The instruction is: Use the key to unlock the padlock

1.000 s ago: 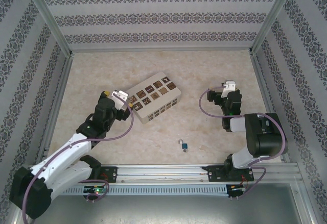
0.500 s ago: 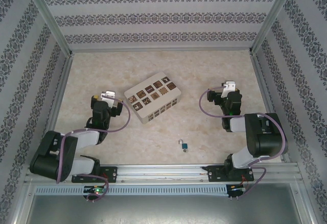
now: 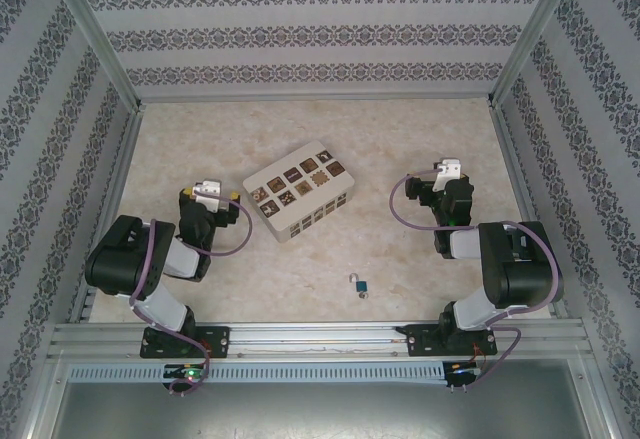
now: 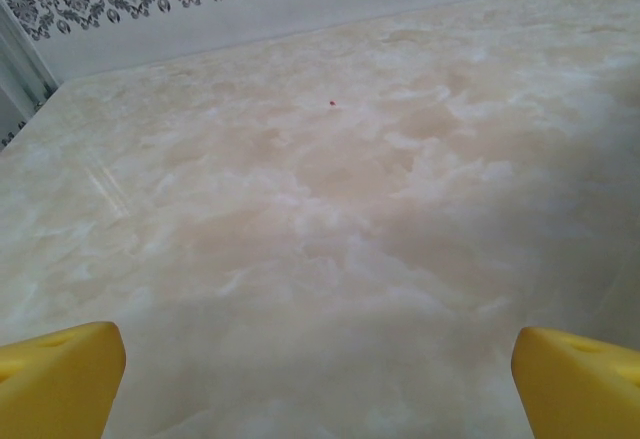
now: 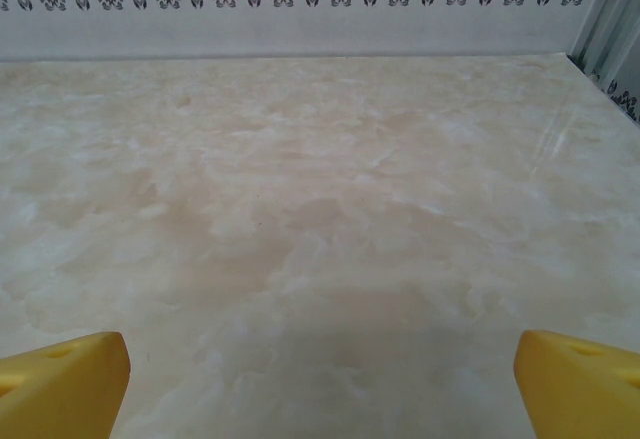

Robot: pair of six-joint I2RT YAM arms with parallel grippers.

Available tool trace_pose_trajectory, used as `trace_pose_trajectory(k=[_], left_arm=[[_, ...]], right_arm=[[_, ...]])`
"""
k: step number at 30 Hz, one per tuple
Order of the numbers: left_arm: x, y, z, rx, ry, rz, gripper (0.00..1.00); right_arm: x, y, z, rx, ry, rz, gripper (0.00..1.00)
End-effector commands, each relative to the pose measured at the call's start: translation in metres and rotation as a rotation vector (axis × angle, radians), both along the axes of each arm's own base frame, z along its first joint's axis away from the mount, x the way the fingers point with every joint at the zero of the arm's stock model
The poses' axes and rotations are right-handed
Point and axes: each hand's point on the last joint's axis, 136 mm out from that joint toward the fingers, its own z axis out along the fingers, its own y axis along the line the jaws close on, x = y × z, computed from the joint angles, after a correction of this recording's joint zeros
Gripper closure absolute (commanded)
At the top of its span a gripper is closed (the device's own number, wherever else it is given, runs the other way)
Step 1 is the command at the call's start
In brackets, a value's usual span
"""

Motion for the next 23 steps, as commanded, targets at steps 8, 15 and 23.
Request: trace_pose_trajectory(k=[8, 15, 23], left_arm=[[0.027, 0.028, 0.009, -0.136, 0.041, 0.086, 0.01], [0.027, 0.028, 0.010, -0.134, 0.038, 0.090, 0.01], [0.026, 0.029, 0.009, -0.134, 0.039, 0.092, 0.01]], right_arm=[[0.001, 0.002, 0.007, 0.013, -0.020, 0.004, 0.02], [0.001, 0.002, 0.007, 0.012, -0.018, 0.007, 0.02], [0.001, 0.002, 0.007, -0.005, -0.017, -0.008, 0.02]])
